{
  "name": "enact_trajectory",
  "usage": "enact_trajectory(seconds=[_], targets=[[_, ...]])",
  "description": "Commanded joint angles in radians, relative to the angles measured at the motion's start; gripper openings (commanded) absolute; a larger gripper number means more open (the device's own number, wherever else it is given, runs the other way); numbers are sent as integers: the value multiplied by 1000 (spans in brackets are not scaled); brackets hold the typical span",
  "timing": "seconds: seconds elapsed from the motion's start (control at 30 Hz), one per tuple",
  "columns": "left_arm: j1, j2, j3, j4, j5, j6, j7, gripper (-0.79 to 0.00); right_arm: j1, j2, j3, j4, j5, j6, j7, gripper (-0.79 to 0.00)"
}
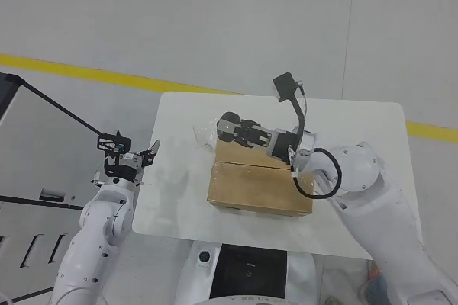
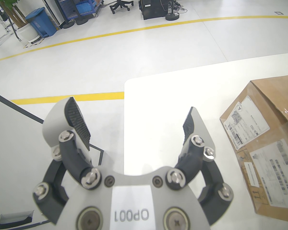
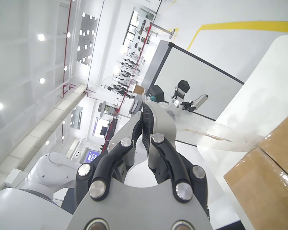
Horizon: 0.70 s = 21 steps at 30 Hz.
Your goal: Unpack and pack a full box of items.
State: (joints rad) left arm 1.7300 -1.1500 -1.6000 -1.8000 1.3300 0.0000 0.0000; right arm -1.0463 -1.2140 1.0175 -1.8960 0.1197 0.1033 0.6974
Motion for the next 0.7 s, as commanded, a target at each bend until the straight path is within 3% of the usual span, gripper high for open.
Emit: enact_trajectory(seconds=[0.0, 0.37, 0.67], targets=[[0, 0, 0, 0, 0, 0, 0, 0, 31, -7, -32, 36, -6, 1, 0, -785], [0, 0, 0, 0, 0, 0, 0, 0, 216, -64, -193, 228, -10, 24, -16, -785], [0, 0, 0, 0, 0, 0, 0, 0, 322, -124, -299, 301, 8, 55, -110, -785]])
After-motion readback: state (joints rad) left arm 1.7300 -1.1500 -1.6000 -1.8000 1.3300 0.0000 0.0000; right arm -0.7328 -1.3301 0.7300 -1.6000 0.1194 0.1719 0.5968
